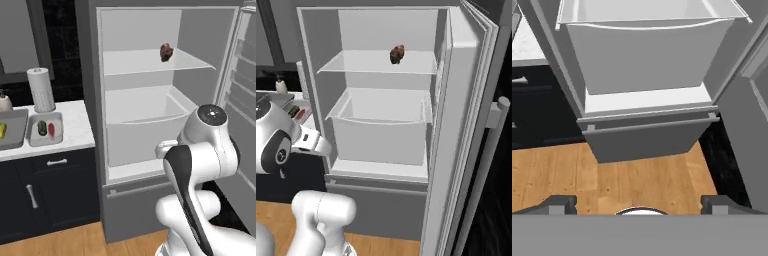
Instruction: Place one cucumber and one steak in each tupperware on the nearby counter, to pack two identical lunches.
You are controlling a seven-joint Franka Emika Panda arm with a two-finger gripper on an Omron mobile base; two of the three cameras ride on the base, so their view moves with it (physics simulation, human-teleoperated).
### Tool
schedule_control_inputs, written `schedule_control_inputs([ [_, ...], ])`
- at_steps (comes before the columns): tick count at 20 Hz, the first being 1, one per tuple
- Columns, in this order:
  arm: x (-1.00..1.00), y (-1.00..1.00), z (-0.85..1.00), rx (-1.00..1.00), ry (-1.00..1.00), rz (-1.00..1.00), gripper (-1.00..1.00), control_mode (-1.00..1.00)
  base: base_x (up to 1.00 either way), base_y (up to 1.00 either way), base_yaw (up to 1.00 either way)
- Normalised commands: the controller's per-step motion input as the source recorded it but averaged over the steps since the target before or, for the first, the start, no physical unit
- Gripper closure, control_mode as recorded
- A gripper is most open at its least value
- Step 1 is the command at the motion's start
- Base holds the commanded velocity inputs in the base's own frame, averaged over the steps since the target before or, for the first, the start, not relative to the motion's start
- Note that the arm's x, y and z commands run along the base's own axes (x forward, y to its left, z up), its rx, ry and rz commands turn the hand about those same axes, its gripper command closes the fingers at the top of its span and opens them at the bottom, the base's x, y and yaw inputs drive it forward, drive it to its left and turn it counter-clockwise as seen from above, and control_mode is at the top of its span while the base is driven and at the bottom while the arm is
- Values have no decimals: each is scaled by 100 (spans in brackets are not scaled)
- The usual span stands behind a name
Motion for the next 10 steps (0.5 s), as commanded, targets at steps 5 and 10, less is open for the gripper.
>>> schedule_control_inputs([
  [5,0,0,0,0,0,0,-100,100,57,-22,0],
  [10,0,0,0,0,0,0,-100,100,80,-5,0],
])
